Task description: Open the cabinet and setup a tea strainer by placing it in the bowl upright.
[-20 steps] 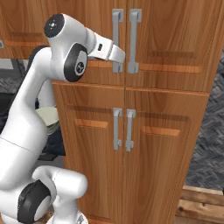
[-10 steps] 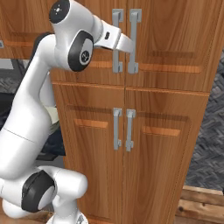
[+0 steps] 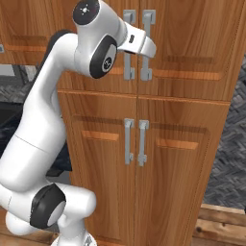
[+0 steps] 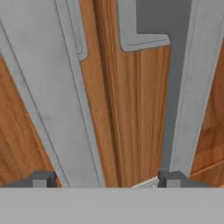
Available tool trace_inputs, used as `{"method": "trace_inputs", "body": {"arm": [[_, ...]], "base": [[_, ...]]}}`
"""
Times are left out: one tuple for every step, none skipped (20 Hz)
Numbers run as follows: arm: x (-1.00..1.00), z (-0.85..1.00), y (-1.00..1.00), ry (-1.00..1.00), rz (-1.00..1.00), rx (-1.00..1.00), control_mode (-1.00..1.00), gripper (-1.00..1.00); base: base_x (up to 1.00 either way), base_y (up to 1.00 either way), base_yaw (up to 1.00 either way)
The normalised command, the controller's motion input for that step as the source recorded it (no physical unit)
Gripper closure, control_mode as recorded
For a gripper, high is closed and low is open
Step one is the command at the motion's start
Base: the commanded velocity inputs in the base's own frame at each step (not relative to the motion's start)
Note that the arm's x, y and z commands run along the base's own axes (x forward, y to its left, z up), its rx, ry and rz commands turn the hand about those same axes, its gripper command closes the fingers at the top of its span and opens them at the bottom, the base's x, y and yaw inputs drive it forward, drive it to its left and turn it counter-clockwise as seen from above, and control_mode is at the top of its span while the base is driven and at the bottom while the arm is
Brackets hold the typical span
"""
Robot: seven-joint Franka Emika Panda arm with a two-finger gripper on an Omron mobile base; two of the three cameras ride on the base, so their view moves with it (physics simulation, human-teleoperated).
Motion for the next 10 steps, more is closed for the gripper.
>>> {"method": "trace_inputs", "body": {"arm": [[0.34, -0.14, 0.00, 0.00, 0.04, 0.00, -1.00, -1.00], [0.29, -0.10, 0.00, 0.00, 0.03, 0.00, -1.00, -1.00], [0.19, -0.09, 0.07, 0.00, 0.00, 0.00, -1.00, -1.00], [0.17, -0.11, 0.16, 0.00, 0.00, 0.00, -1.00, -1.00], [0.19, -0.11, 0.21, 0.00, 0.00, 0.00, -1.00, -1.00], [0.14, -0.11, 0.30, 0.00, 0.00, 0.00, -1.00, -1.00], [0.13, -0.10, 0.35, 0.00, 0.00, 0.00, -1.00, -1.00], [0.05, -0.10, 0.44, 0.00, 0.00, 0.00, -1.00, -1.00], [0.04, -0.09, 0.47, 0.00, 0.00, 0.00, -1.00, -1.00], [0.04, -0.08, 0.47, -0.01, 0.00, 0.00, -1.00, -1.00]], "base": [[0.00, 0.00, 0.00], [0.00, 0.00, 0.00], [0.00, 0.00, 0.00], [0.00, 0.00, 0.00], [0.00, 0.00, 0.00], [0.00, 0.00, 0.00], [0.00, 0.00, 0.00], [0.00, 0.00, 0.00], [0.00, 0.00, 0.00], [0.00, 0.00, 0.00]]}}
